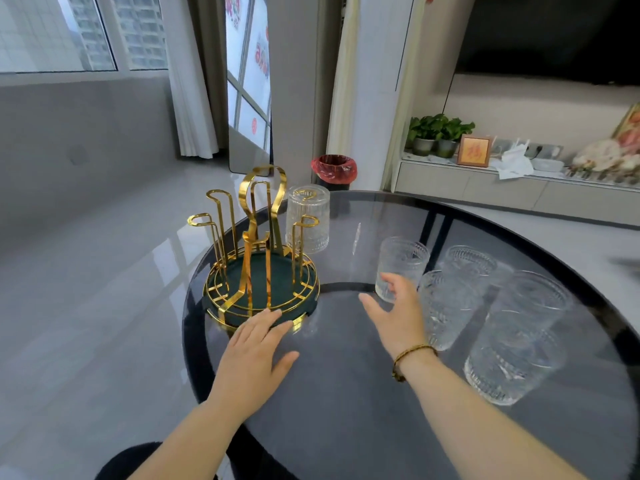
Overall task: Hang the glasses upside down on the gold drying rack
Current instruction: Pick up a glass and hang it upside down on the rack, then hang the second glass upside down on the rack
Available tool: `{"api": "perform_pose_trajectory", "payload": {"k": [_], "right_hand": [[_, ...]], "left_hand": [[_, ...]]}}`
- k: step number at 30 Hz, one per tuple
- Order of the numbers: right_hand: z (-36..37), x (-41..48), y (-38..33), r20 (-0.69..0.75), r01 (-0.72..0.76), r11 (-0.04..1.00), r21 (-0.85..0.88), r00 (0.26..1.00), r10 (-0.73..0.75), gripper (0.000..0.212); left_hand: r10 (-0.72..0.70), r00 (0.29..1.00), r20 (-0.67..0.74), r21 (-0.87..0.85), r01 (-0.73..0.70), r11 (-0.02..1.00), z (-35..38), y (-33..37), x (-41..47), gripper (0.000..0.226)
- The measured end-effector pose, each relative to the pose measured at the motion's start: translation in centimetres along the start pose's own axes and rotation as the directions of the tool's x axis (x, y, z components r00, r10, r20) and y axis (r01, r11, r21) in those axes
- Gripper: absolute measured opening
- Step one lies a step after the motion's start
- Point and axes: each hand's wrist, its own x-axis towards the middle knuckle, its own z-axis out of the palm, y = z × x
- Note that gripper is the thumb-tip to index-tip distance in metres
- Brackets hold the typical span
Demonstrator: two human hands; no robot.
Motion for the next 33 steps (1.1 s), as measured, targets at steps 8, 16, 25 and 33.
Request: {"api": "perform_pose_trajectory", "payload": {"k": [8,16,25,33], "right_hand": [[2.6,-0.3,2.8,-0.061,-0.29,0.957,0.026,0.955,0.291,0.079],[4.2,3.6,2.8,-0.23,-0.413,0.885,0.216,0.859,0.457,0.097],[4.2,7.4,2.6,-0.377,-0.42,0.838,0.348,0.756,0.535,0.095],[4.5,8.3,3.4,-0.43,-0.383,0.898,0.217,0.788,0.44,0.082]], "left_hand": [[-0.052,0.999,0.014,0.118,0.05,0.992,0.9,0.3,0.9,0.062],[-0.055,0.998,0.03,0.132,0.051,0.99,1.2,0.1,1.2,0.062],[-0.071,0.997,0.04,0.143,0.065,0.988,1.2,0.1,1.3,0.061],[-0.077,0.996,0.044,0.123,0.071,0.99,1.1,0.0,1.4,0.061]]}}
